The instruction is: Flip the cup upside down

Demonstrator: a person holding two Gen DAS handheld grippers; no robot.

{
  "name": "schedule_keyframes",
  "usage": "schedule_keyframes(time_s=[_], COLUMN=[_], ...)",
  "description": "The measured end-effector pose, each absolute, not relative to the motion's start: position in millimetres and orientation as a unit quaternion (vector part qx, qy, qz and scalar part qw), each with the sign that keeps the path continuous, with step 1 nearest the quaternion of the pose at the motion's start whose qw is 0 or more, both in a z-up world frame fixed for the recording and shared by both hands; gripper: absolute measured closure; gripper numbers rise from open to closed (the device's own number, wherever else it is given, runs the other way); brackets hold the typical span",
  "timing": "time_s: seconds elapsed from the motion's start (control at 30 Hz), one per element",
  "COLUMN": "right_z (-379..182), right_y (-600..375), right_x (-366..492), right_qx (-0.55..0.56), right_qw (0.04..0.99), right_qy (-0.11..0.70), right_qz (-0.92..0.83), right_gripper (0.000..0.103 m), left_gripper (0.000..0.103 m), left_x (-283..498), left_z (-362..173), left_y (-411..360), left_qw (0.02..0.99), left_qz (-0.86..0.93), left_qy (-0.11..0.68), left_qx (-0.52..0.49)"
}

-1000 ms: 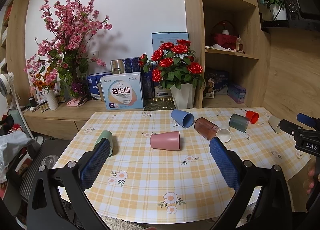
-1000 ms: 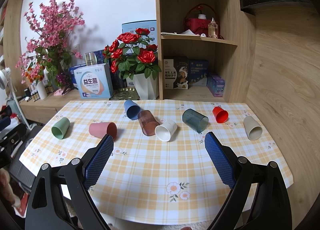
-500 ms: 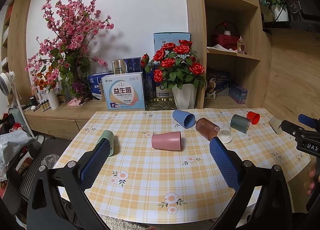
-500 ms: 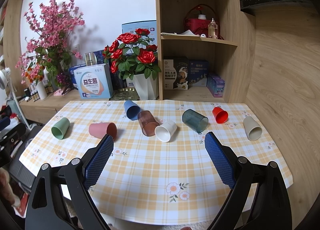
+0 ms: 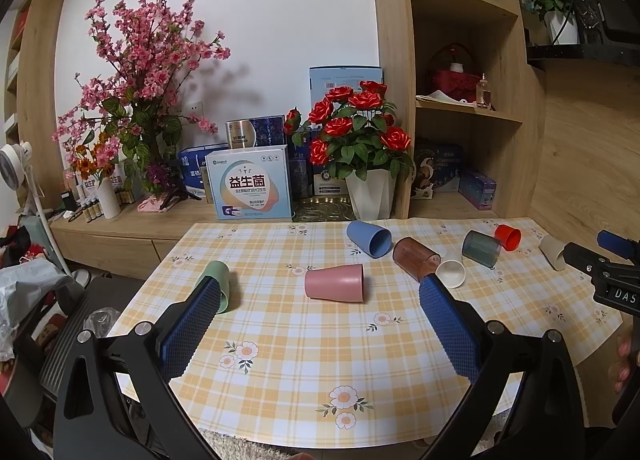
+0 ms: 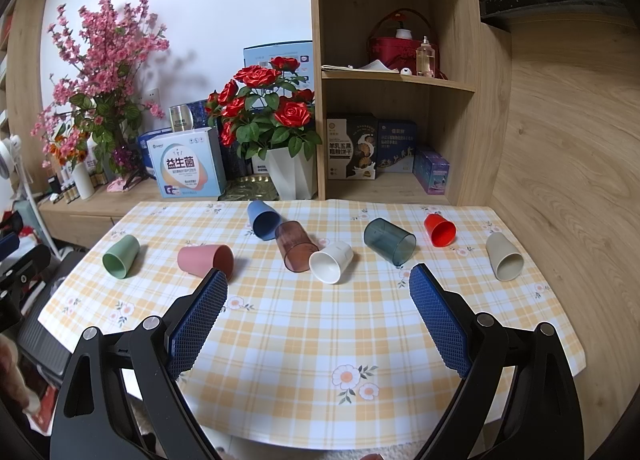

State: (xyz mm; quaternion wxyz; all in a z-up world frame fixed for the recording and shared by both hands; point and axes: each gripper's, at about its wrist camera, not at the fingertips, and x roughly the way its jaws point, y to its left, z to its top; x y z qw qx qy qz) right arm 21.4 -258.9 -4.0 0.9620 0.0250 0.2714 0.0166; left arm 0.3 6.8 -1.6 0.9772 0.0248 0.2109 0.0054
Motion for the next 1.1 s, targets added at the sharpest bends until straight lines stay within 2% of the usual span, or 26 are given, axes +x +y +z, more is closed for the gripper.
schedule_keyframes(time_s=[1.1], right_z=[-3.6], right_y=[-258.9], right_x=[21.8], right_qx=[0.026], right_qw=[0.961], right_qy=[0.274], right_qz=[0.017], right_gripper=[0.014], left_gripper=[0.006], left_x=[2.2], left_z=[-8.2], left_y=[2.1], left_qw=[0.976], left_qz=[0.008], left_qy=[0.218], left_qx=[0.025])
